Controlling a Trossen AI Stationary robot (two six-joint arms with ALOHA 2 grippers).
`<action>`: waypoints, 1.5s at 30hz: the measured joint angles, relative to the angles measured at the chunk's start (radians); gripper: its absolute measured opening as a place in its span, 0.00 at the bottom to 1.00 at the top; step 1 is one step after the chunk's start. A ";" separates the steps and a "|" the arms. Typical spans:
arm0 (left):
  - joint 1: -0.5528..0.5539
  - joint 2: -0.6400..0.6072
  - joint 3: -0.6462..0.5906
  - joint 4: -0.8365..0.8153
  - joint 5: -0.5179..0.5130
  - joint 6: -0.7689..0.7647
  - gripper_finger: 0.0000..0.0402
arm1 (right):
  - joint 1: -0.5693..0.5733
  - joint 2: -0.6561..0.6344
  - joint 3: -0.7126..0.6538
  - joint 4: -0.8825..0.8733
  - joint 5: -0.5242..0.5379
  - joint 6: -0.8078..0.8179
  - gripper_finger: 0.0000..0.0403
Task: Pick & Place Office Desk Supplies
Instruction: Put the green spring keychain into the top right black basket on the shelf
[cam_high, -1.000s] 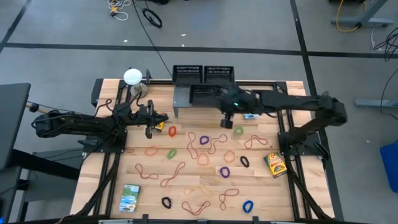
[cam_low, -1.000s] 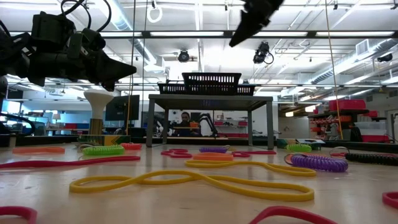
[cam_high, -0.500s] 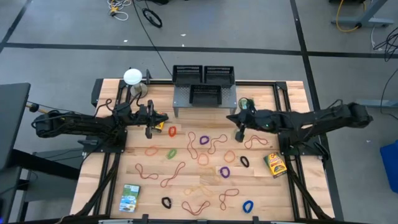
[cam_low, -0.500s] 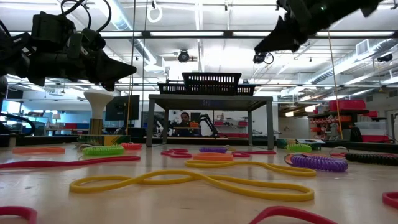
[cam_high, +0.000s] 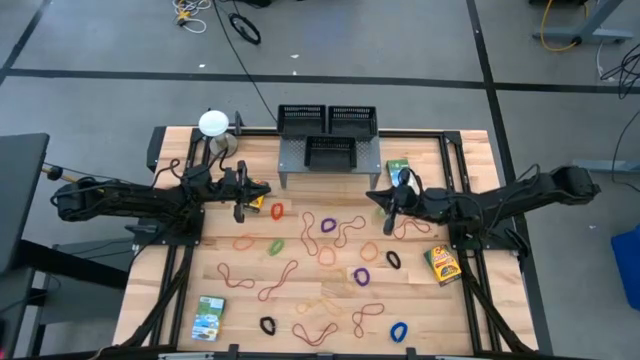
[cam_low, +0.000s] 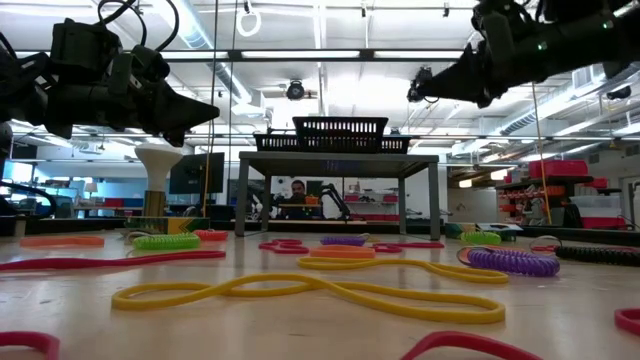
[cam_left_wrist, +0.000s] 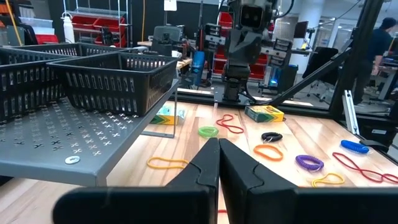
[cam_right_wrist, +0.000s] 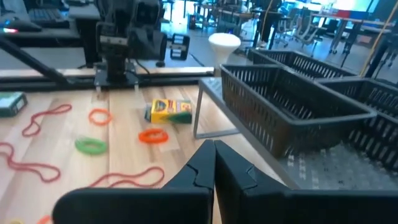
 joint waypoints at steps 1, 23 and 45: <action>0.000 0.000 0.000 0.000 0.000 0.000 0.02 | 0.000 0.000 -0.009 0.006 0.000 0.000 0.02; 0.000 0.000 0.000 0.040 0.000 -0.023 0.02 | -0.001 -0.006 -0.059 0.089 -0.002 -0.080 0.02; -0.115 0.054 0.115 -0.025 -0.083 -0.243 0.02 | -0.001 -0.005 -0.059 0.081 -0.002 -0.079 0.02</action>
